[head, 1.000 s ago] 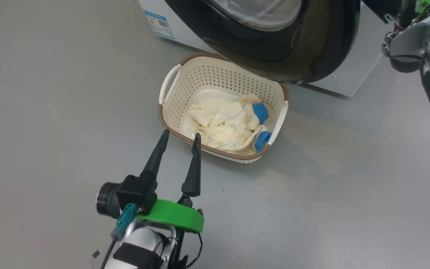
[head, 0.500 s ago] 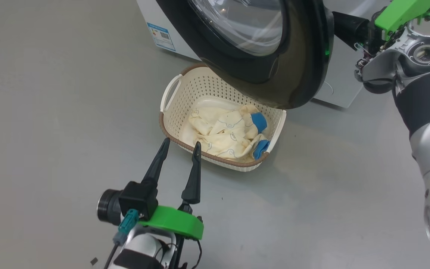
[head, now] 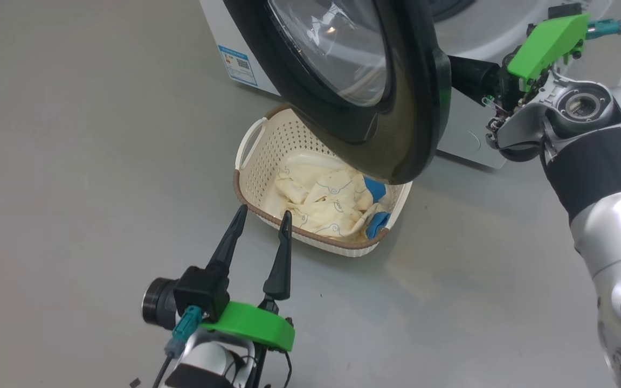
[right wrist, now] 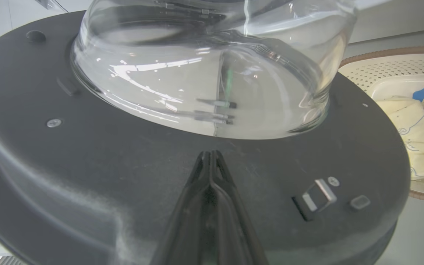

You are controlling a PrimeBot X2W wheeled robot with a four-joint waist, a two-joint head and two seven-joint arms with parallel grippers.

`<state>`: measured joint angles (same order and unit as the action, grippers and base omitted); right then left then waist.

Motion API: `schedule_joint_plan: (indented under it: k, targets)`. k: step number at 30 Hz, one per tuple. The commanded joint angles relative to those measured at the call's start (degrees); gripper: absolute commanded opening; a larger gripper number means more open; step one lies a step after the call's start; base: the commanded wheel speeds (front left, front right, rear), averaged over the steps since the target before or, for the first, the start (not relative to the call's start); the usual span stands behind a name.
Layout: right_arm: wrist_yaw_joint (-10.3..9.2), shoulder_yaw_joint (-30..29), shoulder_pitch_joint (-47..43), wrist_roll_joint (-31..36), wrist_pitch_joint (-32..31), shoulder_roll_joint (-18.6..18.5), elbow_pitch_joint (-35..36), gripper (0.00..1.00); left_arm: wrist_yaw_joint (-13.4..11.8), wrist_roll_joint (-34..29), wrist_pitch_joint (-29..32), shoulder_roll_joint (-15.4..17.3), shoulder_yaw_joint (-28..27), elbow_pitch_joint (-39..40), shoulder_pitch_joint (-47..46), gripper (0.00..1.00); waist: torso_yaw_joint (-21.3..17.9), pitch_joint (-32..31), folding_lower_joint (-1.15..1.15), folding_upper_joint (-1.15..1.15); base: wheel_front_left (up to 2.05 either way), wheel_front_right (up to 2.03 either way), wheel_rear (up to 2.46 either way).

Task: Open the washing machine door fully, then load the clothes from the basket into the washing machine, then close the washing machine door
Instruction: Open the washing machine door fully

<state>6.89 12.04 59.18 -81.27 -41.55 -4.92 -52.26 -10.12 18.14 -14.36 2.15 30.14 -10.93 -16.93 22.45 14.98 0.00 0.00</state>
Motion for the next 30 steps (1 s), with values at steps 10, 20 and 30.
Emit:
schedule_joint_plan:
  k: [10,20,30]
  targets:
    - [0.59,8.01,-3.15,-8.62,-0.89,2.02,5.89,0.00,0.42,-0.57,-0.63,0.73,-1.82,1.10,0.70,1.00,0.49,-1.49,0.00,0.00,0.00,0.00,0.00]
    - [0.59,16.28,-4.94,-16.17,0.84,2.03,8.64,0.00,0.64,-0.78,-0.63,0.73,-1.97,0.98,1.14,1.00,0.99,-2.51,0.00,0.00,0.00,0.00,0.00]
    - [0.59,22.17,-5.24,-21.28,2.31,2.03,10.14,0.00,0.74,-0.90,-0.63,0.73,-2.14,1.01,1.70,1.00,1.17,-2.86,0.00,0.00,0.00,0.00,0.00]
